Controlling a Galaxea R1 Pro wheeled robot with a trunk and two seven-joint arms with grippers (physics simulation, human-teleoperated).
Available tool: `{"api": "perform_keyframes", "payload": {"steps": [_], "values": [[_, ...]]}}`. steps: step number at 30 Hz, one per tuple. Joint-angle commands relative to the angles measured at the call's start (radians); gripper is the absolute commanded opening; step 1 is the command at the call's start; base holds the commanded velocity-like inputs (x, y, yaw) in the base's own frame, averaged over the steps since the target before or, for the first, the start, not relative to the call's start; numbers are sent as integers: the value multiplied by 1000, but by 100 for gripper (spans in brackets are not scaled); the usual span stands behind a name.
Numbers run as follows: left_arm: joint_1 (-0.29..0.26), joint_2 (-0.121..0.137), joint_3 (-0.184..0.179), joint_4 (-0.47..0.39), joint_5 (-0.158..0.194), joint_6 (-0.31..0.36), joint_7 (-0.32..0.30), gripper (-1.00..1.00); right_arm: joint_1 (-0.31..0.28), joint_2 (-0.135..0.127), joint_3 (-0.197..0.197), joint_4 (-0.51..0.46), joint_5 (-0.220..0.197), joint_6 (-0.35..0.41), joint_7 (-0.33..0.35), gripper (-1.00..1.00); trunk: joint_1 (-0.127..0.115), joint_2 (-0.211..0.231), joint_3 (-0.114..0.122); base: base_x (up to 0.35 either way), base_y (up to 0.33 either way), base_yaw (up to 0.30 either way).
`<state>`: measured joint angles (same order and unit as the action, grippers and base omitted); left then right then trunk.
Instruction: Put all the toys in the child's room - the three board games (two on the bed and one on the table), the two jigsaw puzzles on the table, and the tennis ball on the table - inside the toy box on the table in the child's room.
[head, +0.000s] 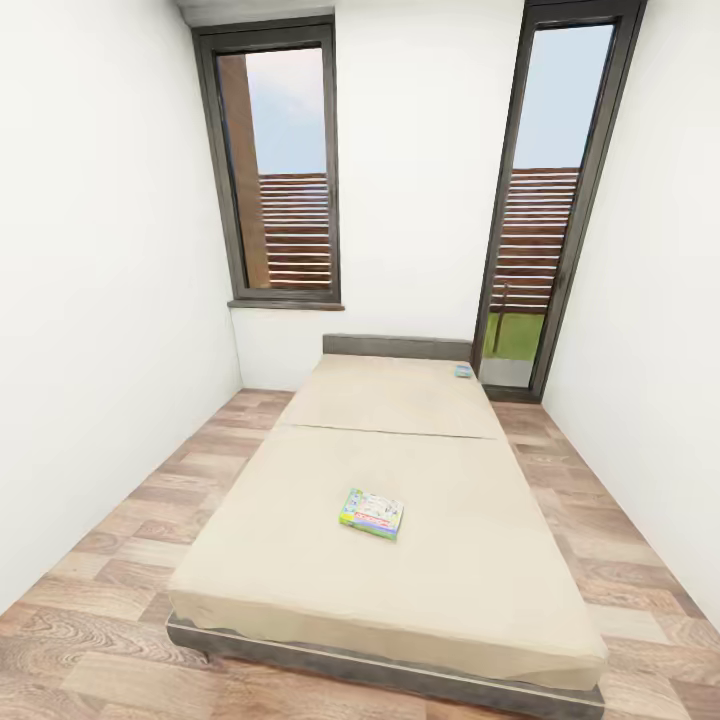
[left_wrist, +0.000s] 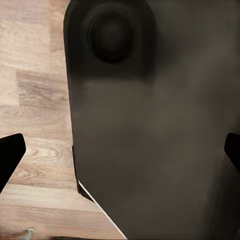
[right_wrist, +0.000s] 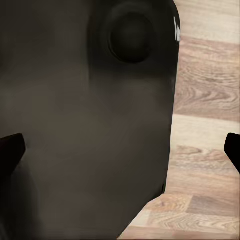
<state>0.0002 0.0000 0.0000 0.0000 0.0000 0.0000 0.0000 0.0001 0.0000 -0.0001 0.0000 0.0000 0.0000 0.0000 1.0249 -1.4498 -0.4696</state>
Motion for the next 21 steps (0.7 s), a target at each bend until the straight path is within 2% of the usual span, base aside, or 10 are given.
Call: {"api": "perform_keyframes", "payload": {"steps": [1,5,8,21], "values": [[2,6,1,-6,6,0,2,100,-6,6,3,-6,1,-2,-6,100,0,0,0,0,0,0],[3,28,1,-22,7,0,2,100,-29,7,2,-22,-1,-4,-10,100,0,0,0,0,0,0],[3,28,1,-22,7,0,2,100,-46,7,2,-22,-1,-4,-10,100,0,0,0,0,0,0],[3,28,1,-22,7,0,2,100,-47,7,2,-22,-1,-4,-10,100,0,0,0,0,0,0]]}}
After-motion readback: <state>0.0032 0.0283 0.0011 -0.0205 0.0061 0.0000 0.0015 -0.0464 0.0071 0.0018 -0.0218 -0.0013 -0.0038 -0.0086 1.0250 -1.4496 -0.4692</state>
